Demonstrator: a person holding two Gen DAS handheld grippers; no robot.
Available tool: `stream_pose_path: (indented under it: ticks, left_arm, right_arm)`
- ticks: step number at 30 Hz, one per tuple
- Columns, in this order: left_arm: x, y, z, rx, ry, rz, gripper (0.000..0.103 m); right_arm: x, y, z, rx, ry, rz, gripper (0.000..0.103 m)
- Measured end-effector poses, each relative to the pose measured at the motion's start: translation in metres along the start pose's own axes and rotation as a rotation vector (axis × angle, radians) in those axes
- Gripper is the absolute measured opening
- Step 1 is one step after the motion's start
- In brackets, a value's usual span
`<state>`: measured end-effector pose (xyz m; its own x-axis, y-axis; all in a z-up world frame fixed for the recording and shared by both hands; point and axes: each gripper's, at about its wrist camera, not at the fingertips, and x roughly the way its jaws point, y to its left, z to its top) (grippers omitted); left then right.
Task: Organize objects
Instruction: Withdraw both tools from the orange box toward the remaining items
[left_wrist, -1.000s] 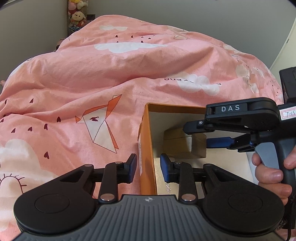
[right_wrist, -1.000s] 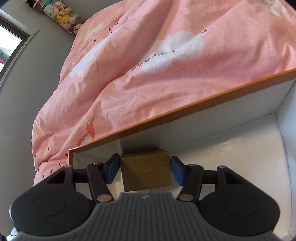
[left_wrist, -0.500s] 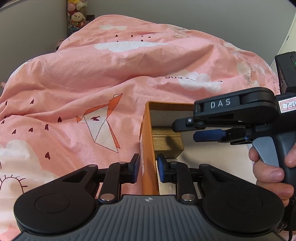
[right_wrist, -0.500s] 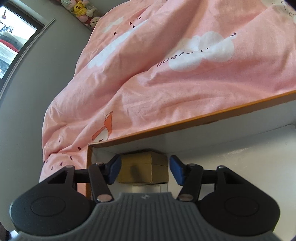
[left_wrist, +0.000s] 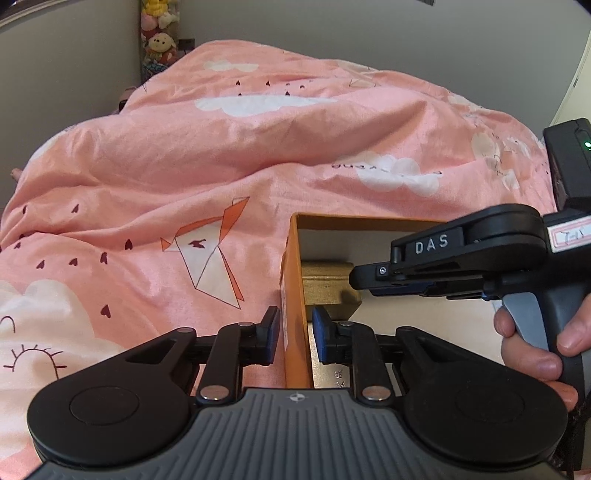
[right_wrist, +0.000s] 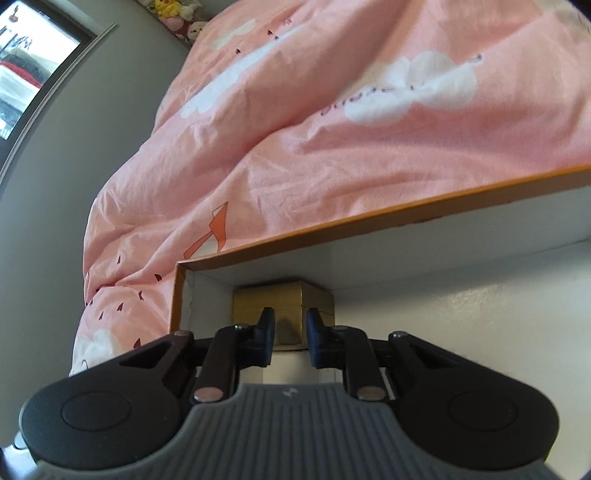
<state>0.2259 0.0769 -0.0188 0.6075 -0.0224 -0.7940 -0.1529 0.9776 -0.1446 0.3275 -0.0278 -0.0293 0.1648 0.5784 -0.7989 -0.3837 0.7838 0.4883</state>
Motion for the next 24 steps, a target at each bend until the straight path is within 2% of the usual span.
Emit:
stream_pose_path:
  ticks: [5,9,12,19,24]
  left_arm:
    - [-0.03,-0.008,-0.001,0.01,-0.072,-0.002,0.025]
    - [-0.062,-0.015,-0.007,0.02,-0.132,0.004,0.025]
    - [-0.083,-0.019,-0.018,0.031,-0.155,0.003,0.025]
    - [-0.116,-0.034,-0.06,0.084,-0.108,-0.051,0.025]
    - [-0.116,-0.04,-0.097,0.088,-0.002,-0.093,0.025]
  right_arm:
    - [-0.034,0.016,-0.015,-0.11,-0.047,-0.011,0.022]
    - [-0.071,0.029,-0.04,-0.23,-0.123,-0.043,0.026]
    - [-0.098,0.03,-0.064,-0.269,-0.165,-0.055,0.027]
    - [-0.149,0.015,-0.124,-0.257,-0.206,-0.067,0.027]
    - [-0.166,0.005,-0.168,-0.262,-0.182,-0.096,0.028]
